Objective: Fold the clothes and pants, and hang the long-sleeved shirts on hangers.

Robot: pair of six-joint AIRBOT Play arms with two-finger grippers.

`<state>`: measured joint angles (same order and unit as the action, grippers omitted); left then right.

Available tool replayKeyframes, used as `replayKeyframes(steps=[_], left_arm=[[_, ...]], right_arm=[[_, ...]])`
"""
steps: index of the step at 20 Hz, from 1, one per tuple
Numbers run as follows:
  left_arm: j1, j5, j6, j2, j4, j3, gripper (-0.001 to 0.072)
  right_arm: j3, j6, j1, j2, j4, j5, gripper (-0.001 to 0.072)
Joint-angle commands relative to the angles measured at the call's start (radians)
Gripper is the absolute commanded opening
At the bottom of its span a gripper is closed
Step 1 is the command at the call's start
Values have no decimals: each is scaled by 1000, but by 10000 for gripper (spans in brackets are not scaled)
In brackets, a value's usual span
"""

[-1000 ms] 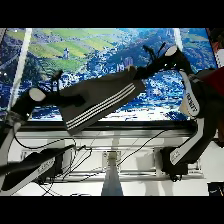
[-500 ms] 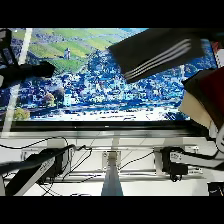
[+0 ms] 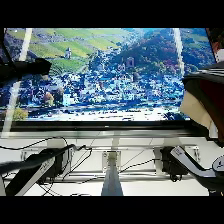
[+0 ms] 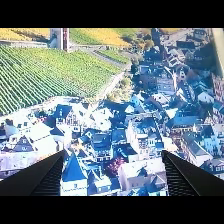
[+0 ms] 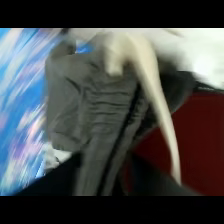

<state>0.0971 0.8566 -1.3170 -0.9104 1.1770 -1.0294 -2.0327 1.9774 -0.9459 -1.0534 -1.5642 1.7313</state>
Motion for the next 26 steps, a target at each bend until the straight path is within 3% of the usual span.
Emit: replayKeyframes(steps=[1, 2, 6, 7, 10, 16, 23, 26], left_arm=[[1, -1, 0, 1, 1, -1, 691], [1, -1, 0, 1, 1, -1, 692], [1, -1, 0, 1, 0, -1, 691], [1, -1, 0, 1, 1, -1, 691], [1, -1, 0, 1, 1, -1, 691], [1, -1, 0, 1, 1, -1, 691], [1, -1, 0, 1, 1, -1, 692], [1, -1, 0, 1, 1, -1, 691]], right_arm=[[0, 63, -179, 56, -10, 31, 528], [0, 63, -179, 58, -8, 33, 581], [10, 44, -179, 47, 153, 3, 552], [20, 17, -177, 42, 226, -11, 451], [44, -49, -82, 28, 325, -55, 25], [45, -209, 426, 10, 294, -133, 21], [46, -218, 1124, -16, -352, -177, 19], [45, -217, 1222, -62, -425, -171, 20]])
